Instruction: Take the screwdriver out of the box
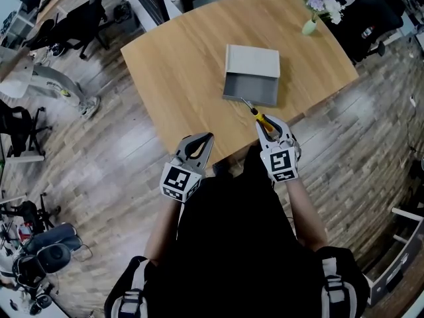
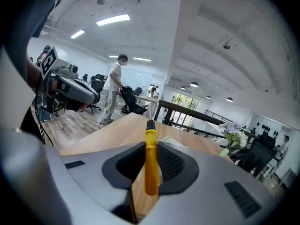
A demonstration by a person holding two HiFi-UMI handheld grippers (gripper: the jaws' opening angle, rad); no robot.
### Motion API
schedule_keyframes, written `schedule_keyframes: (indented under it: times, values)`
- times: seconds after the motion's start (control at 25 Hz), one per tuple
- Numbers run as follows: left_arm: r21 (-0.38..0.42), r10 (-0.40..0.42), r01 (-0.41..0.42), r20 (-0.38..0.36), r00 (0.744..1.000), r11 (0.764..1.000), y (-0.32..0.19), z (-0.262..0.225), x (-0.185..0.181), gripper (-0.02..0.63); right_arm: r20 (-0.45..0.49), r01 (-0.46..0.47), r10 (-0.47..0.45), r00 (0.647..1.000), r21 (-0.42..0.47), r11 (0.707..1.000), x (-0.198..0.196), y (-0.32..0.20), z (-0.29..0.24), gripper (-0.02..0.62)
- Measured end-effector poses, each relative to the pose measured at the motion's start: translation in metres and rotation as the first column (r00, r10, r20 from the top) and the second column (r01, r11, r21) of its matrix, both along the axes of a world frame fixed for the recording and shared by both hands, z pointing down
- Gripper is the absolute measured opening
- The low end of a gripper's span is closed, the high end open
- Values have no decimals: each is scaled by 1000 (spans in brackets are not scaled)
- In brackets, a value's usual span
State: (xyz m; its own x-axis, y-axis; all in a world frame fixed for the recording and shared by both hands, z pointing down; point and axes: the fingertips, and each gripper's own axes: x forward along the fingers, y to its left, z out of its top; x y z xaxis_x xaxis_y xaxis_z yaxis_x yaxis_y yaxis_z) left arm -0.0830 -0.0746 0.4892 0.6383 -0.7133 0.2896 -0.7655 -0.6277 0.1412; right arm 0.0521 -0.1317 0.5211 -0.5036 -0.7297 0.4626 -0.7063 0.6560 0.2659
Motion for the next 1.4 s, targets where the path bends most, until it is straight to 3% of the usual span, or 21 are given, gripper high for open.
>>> schedule_keyframes:
  times: [1.4]
  values:
    - [3,-6,6,11,1000,1000,6,1,0,21,30,28,-28,999,19,999,-6,6,2,92]
